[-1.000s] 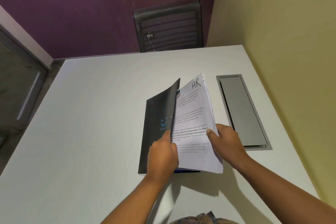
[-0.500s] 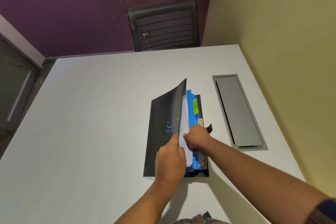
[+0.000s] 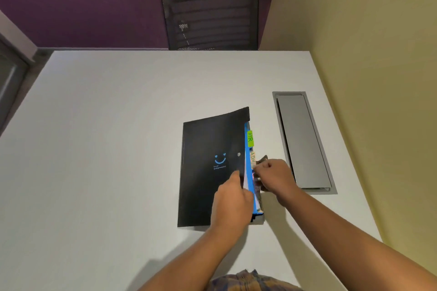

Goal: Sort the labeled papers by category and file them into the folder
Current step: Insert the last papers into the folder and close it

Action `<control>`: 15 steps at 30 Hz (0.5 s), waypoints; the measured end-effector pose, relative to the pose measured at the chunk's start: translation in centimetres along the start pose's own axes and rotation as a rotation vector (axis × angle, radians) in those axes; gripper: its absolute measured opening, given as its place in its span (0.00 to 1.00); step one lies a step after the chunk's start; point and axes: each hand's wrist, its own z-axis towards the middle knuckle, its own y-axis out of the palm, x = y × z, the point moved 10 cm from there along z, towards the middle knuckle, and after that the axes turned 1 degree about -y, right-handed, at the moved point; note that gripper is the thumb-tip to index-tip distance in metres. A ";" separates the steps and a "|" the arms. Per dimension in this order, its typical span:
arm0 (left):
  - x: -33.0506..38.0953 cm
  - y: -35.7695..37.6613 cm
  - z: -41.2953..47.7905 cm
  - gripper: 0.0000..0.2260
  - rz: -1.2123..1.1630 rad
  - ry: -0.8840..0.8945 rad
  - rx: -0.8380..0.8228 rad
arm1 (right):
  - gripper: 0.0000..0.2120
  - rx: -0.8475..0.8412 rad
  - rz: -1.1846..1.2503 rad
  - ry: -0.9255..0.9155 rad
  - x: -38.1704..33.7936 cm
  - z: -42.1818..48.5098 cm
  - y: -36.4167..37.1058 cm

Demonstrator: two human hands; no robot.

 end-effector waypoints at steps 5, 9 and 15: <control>-0.6 1.0 1.2 0.12 0.188 0.075 -0.087 | 0.10 0.015 0.068 0.103 4.5 1.2 -2.5; -5.3 -0.8 3.7 0.23 0.224 0.071 -0.076 | 0.10 -0.001 0.072 0.102 6.6 2.3 -3.4; -12.6 -2.1 7.1 0.51 0.605 0.118 -0.245 | 0.09 -0.041 0.065 0.058 6.5 4.3 -2.1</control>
